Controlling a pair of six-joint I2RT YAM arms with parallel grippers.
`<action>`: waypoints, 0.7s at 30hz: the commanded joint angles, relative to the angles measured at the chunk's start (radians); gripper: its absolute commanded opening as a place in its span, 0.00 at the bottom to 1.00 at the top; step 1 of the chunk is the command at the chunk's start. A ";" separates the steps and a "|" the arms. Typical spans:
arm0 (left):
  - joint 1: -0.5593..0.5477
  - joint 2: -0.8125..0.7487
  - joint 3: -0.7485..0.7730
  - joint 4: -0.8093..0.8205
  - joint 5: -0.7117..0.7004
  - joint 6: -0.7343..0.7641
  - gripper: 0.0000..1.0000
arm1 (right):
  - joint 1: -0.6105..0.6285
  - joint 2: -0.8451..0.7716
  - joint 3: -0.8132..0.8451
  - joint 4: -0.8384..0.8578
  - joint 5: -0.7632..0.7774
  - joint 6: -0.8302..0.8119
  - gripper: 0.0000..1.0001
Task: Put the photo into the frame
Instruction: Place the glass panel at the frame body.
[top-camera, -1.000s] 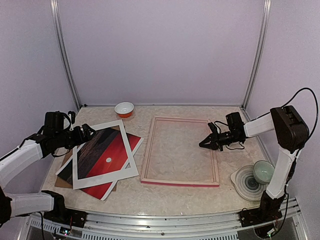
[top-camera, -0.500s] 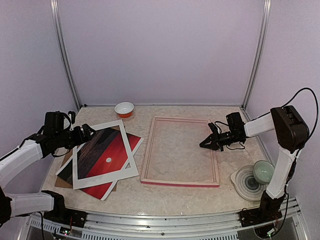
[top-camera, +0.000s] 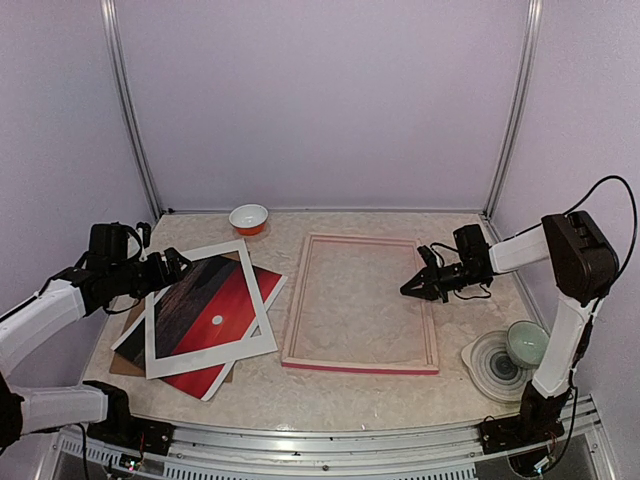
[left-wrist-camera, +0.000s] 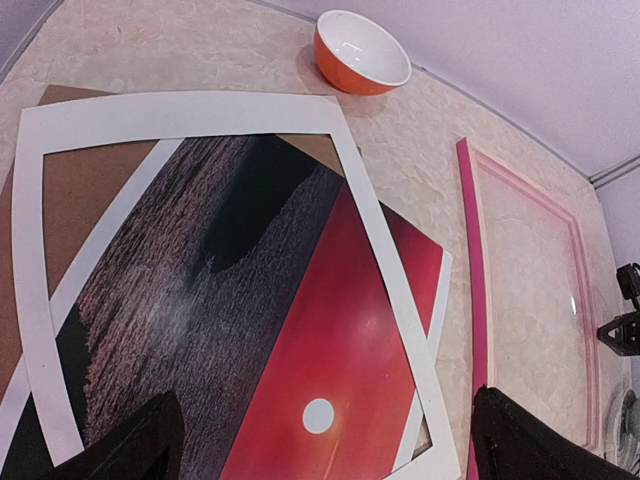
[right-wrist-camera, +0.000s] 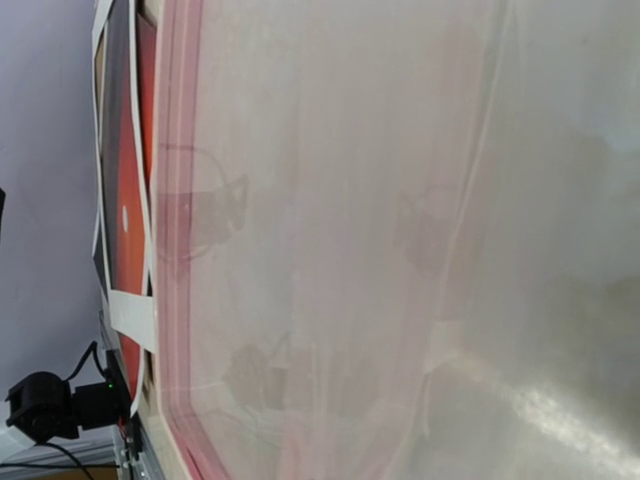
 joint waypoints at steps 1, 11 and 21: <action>-0.007 -0.002 -0.010 -0.001 -0.006 0.015 0.99 | -0.016 -0.002 0.022 -0.015 -0.025 -0.019 0.00; -0.007 -0.001 -0.010 0.000 -0.004 0.015 0.99 | -0.019 0.006 0.027 -0.023 -0.024 -0.029 0.00; -0.007 -0.004 -0.010 0.000 -0.003 0.015 0.99 | -0.021 0.012 0.025 -0.025 -0.019 -0.035 0.00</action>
